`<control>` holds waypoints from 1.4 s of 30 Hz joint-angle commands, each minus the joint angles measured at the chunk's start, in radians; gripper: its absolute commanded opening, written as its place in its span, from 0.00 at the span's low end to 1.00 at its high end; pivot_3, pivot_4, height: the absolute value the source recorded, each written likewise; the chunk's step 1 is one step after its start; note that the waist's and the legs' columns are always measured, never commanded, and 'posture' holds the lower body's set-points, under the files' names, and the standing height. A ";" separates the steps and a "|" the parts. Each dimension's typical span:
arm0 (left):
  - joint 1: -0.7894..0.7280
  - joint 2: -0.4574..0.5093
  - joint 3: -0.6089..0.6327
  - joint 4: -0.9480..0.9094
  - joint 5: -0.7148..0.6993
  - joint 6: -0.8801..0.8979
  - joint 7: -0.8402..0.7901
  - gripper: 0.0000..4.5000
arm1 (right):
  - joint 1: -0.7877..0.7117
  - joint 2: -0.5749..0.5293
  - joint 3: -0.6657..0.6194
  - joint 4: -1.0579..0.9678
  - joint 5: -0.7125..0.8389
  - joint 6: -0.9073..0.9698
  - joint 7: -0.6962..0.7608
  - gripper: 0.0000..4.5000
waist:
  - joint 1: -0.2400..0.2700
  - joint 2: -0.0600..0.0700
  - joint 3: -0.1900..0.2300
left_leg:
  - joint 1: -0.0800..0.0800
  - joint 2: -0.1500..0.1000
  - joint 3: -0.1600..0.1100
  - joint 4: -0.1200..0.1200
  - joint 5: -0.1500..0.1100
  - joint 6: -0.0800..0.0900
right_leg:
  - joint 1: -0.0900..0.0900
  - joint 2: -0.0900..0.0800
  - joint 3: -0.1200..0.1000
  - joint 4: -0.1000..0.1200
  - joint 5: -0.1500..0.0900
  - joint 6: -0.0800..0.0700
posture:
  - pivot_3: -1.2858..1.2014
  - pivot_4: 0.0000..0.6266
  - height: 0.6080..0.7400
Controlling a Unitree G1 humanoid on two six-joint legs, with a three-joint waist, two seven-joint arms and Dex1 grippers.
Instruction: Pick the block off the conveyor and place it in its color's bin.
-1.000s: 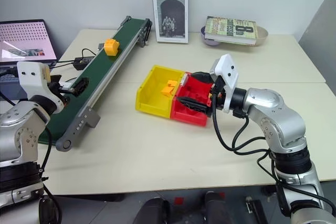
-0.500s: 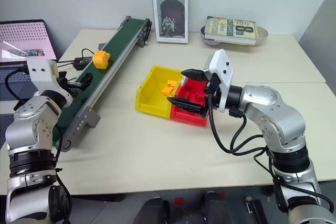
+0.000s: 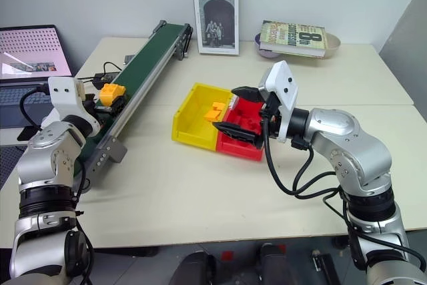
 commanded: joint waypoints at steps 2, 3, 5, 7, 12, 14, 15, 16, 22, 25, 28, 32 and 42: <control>0.007 0.019 0.025 -0.035 0.012 0.004 0.031 0.79 | -0.020 -0.008 -0.030 -0.021 0.019 -0.010 -0.001 1.00 | 0.000 0.000 0.000 | 0.000 0.000 0.000 0.000 0.000 0.000 | 0.000 0.000 0.000 0.000 0.000 0.000 | 0.52 0.24 1.00; 0.013 0.021 0.027 -0.039 0.012 0.006 0.032 0.74 | -0.022 -0.009 -0.031 -0.018 0.020 -0.010 -0.001 1.00 | 0.000 0.000 0.000 | 0.000 0.000 0.000 0.000 0.000 0.000 | 0.000 0.000 0.000 0.000 0.000 0.000 | 0.52 0.24 1.00; 0.022 0.021 0.039 -0.047 0.006 0.014 0.045 0.66 | -0.025 -0.011 -0.034 -0.010 0.020 -0.014 0.000 1.00 | 0.000 0.000 0.000 | 0.000 0.000 0.000 0.000 0.000 0.000 | 0.000 0.000 0.000 0.000 0.000 0.000 | 0.52 0.24 1.00; 0.036 0.020 0.050 -0.066 0.000 0.024 0.055 0.59 | -0.029 -0.012 -0.034 0.000 0.018 -0.019 0.003 1.00 | 0.000 0.000 0.000 | 0.000 0.000 0.000 0.000 0.000 0.000 | 0.000 -0.001 0.000 0.000 0.000 0.000 | 0.52 0.24 1.00; 0.068 0.024 0.069 -0.114 -0.006 0.064 0.072 0.37 | -0.041 -0.012 -0.032 0.018 0.017 -0.029 0.006 1.00 | 0.000 0.000 0.000 | 0.000 0.000 -0.001 0.000 0.000 0.000 | 0.000 -0.001 0.000 0.000 0.000 0.000 | 0.52 0.24 1.00; 0.090 0.027 0.085 -0.147 -0.013 0.083 0.075 0.34 | -0.045 -0.013 -0.031 0.026 0.014 -0.035 0.009 1.00 | -0.001 0.000 0.000 | 0.000 0.000 0.000 0.000 0.000 0.000 | 0.000 -0.001 0.000 0.000 0.000 0.000 | 0.52 0.24 1.00; 0.101 0.029 0.091 -0.165 -0.018 0.091 0.075 0.34 | -0.046 -0.013 -0.031 0.028 0.014 -0.037 0.009 1.00 | -0.001 0.000 0.000 | 0.000 0.000 0.000 0.000 0.000 0.000 | 0.000 -0.001 0.000 0.000 0.000 0.000 | 0.52 0.24 1.00; 0.104 0.030 0.096 -0.183 -0.023 0.100 0.078 0.34 | -0.046 -0.013 -0.031 0.029 0.014 -0.038 0.008 1.00 | -0.002 0.000 0.000 | 0.000 0.000 0.000 0.000 0.000 0.000 | 0.000 -0.002 0.000 0.000 0.000 0.000 | 0.52 0.24 1.00; -0.045 0.003 0.031 -0.291 -0.122 0.185 -0.009 0.34 | -0.005 -0.046 -0.025 -0.022 -0.020 -0.024 -0.032 1.00 | 0.015 0.000 0.000 | -0.001 0.000 -0.002 0.001 0.000 0.000 | 0.000 -0.002 -0.002 0.000 0.000 0.000 | 0.52 0.24 1.00; -0.123 -0.018 -0.127 -0.325 -0.125 0.207 -0.141 0.34 | 0.033 -0.074 -0.029 -0.069 -0.069 0.021 -0.115 1.00 | 0.029 -0.001 0.000 | -0.001 -0.001 -0.001 0.001 0.000 0.000 | 0.001 -0.001 -0.001 0.000 0.000 0.000 | 0.52 0.24 1.00; -0.181 -0.051 -0.233 -0.293 -0.119 0.195 -0.244 0.34 | 0.075 -0.082 -0.028 -0.139 -0.073 0.066 -0.166 1.00 | 0.030 -0.001 -0.001 | -0.001 -0.003 0.001 0.001 0.000 0.000 | 0.002 -0.001 0.001 -0.002 0.000 0.001 | 0.52 0.24 1.00; -0.256 -0.093 -0.382 -0.130 -0.024 0.086 -0.363 0.34 | 0.131 -0.077 -0.034 -0.250 -0.058 0.156 -0.247 1.00 | 0.021 -0.001 0.000 | -0.001 -0.003 0.001 0.001 0.000 0.000 | 0.001 0.000 0.001 -0.002 0.000 0.001 | 0.52 0.24 1.00; -0.374 -0.166 -0.440 0.274 0.107 -0.176 -0.446 0.59 | 0.209 -0.041 -0.101 -0.385 -0.026 0.281 -0.371 1.00 | 0.014 -0.001 0.000 | 0.000 0.000 -0.002 0.000 0.000 0.000 | -0.001 0.010 0.000 0.001 -0.001 -0.002 | 0.52 0.24 1.00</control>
